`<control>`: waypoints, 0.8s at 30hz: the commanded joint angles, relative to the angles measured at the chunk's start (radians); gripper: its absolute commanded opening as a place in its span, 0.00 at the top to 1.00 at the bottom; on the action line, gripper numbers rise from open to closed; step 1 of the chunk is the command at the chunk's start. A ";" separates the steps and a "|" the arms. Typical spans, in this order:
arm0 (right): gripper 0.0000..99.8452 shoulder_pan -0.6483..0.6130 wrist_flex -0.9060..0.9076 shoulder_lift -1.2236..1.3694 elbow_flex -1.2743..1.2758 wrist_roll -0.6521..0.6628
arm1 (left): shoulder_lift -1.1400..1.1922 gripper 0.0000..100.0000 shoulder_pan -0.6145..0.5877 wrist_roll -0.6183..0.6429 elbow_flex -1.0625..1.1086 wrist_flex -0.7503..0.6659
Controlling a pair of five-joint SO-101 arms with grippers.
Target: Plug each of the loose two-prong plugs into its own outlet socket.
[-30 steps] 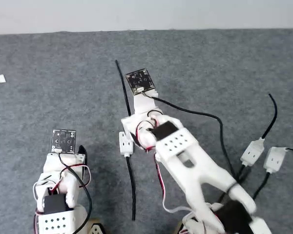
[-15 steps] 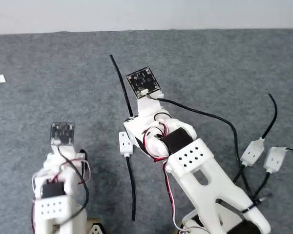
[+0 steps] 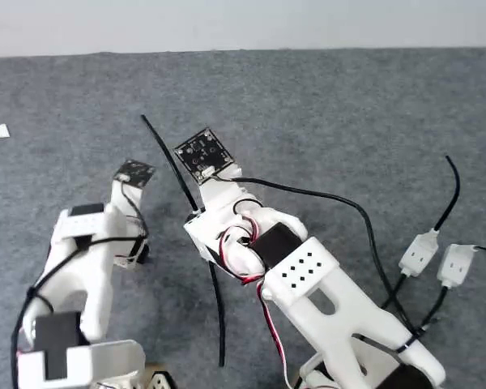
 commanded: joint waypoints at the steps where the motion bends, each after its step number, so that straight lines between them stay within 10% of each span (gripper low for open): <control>1: 0.99 -0.015 -0.019 -0.033 -0.003 0.014 | 0.037 0.86 0.046 -0.109 -0.028 0.058; 24: 0.99 -0.041 -0.061 -0.033 0.060 -0.029 | -0.226 0.87 0.175 -0.387 0.208 -0.014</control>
